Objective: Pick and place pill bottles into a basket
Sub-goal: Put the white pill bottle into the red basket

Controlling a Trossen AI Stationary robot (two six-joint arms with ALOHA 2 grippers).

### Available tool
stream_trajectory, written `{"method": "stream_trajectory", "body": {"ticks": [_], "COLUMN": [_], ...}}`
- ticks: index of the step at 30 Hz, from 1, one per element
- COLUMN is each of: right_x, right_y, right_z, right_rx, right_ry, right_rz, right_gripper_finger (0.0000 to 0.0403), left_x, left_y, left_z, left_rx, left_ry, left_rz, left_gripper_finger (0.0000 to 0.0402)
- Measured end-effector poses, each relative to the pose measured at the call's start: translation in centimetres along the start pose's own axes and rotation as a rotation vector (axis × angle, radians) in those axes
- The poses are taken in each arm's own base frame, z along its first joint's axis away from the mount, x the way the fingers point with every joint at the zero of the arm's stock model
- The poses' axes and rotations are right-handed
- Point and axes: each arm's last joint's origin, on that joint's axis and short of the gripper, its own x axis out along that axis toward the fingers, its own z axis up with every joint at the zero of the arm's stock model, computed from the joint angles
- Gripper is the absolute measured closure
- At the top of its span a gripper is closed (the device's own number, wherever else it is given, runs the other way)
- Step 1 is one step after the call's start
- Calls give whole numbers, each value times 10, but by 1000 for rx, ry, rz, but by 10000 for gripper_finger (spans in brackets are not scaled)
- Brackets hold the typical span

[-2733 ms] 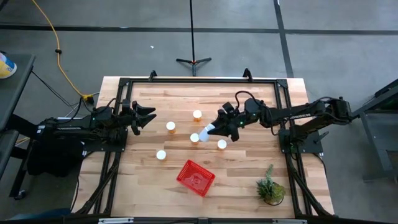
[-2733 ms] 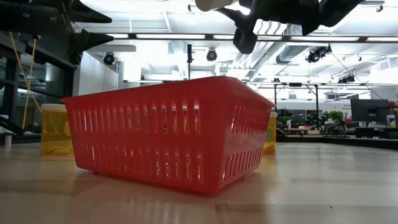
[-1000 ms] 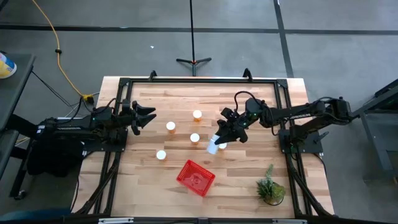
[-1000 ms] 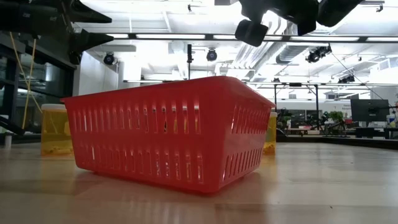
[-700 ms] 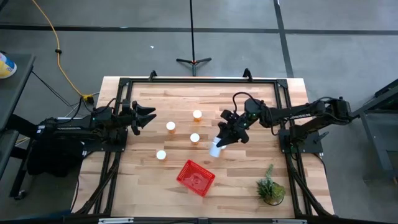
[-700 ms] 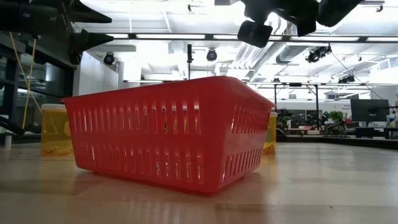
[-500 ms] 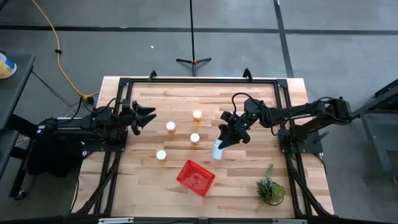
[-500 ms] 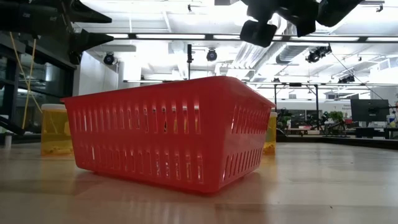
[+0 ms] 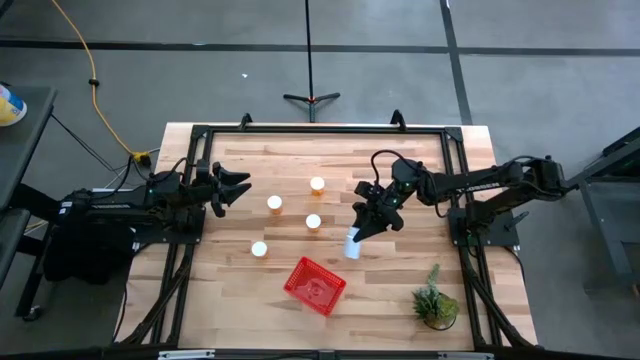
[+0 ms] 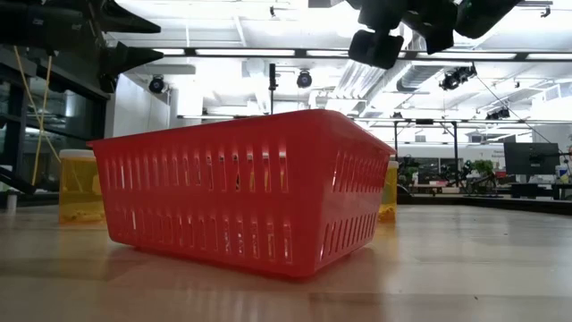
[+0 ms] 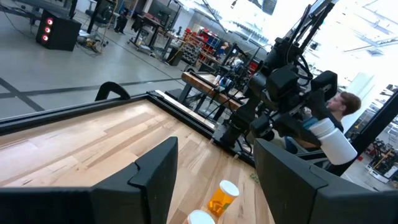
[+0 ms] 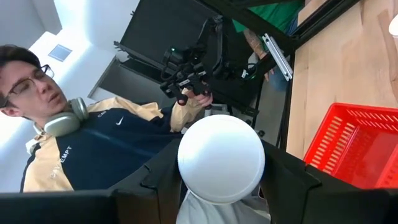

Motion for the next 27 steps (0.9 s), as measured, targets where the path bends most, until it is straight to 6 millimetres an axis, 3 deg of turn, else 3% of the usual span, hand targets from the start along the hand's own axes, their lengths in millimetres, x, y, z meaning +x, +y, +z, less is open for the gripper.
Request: {"method": "stream_trajectory", "body": {"ticks": [27], "right_x": [0], "right_y": [-2], "right_z": [3], "right_rx": [-106], "right_ry": [-108], "right_rz": [-72], "right_gripper_finger": [233], "left_x": [0], "left_y": [0], "left_z": [0], "left_rx": [0], "left_ry": [0], "left_rz": [0], "left_gripper_finger": [158]}}
